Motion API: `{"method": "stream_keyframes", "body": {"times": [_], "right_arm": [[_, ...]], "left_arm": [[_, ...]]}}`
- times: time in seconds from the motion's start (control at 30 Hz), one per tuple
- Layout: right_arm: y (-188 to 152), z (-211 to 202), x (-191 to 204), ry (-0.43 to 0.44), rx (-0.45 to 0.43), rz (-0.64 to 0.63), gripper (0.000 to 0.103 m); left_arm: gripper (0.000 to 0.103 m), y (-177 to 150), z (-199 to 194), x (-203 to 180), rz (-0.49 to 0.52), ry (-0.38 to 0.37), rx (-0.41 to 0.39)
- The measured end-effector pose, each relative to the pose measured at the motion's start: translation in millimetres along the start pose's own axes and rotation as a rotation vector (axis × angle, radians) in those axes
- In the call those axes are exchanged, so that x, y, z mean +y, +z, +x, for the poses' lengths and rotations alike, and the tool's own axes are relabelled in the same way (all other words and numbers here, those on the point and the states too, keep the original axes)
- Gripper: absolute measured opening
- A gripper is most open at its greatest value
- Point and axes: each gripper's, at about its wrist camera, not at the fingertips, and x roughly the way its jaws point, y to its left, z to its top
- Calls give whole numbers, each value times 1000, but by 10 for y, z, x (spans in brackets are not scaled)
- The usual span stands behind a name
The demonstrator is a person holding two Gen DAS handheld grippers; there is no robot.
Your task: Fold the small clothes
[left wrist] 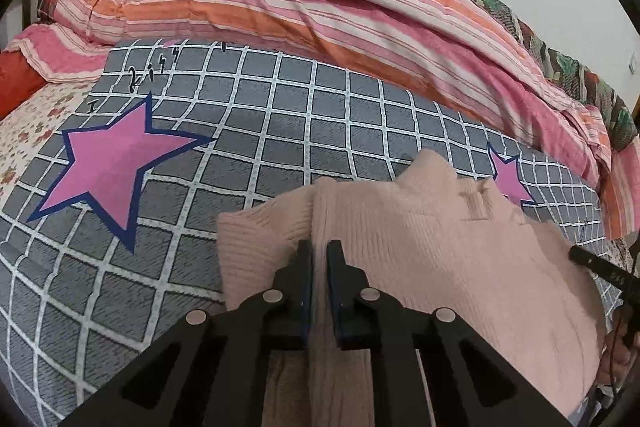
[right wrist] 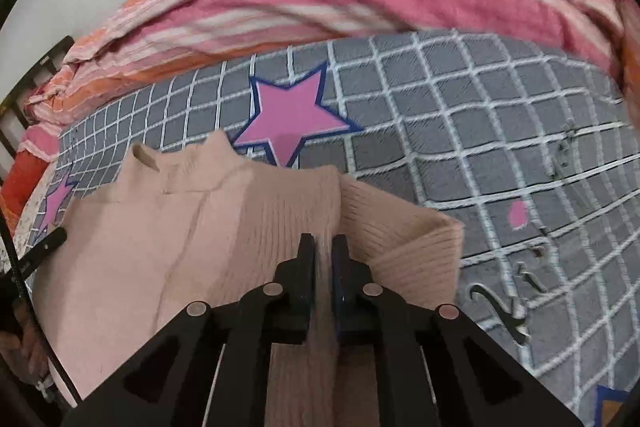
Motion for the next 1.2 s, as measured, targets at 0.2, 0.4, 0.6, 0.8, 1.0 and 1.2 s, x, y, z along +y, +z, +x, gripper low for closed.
{"method": "stream_keyframes", "body": {"times": [0.2,0.4,0.6,0.8,1.0,1.2], "right_arm": [[-35,-460,500,-18,-101,-114,40],[-250,-299,1180,56,-31,-214,40],[-257,98,1450,4,37,-233,37],[-18,418,1439,-39,106,-163,34],[162,622,1510,-78,130,-160,34],[145,610,1495,-66,123,-163,34]], "left_arm": [[32,33,-217,145,-29,23,-35],[37,-104,-246,390,-86,-43,-56],[47,-157,-162,492,-93,-127,-63],[54,-127,-163,495,-78,-185,-63],[54,-116,-124,518,-74,-210,-51],[54,-121,-148,502,-55,-219,-52]]}}
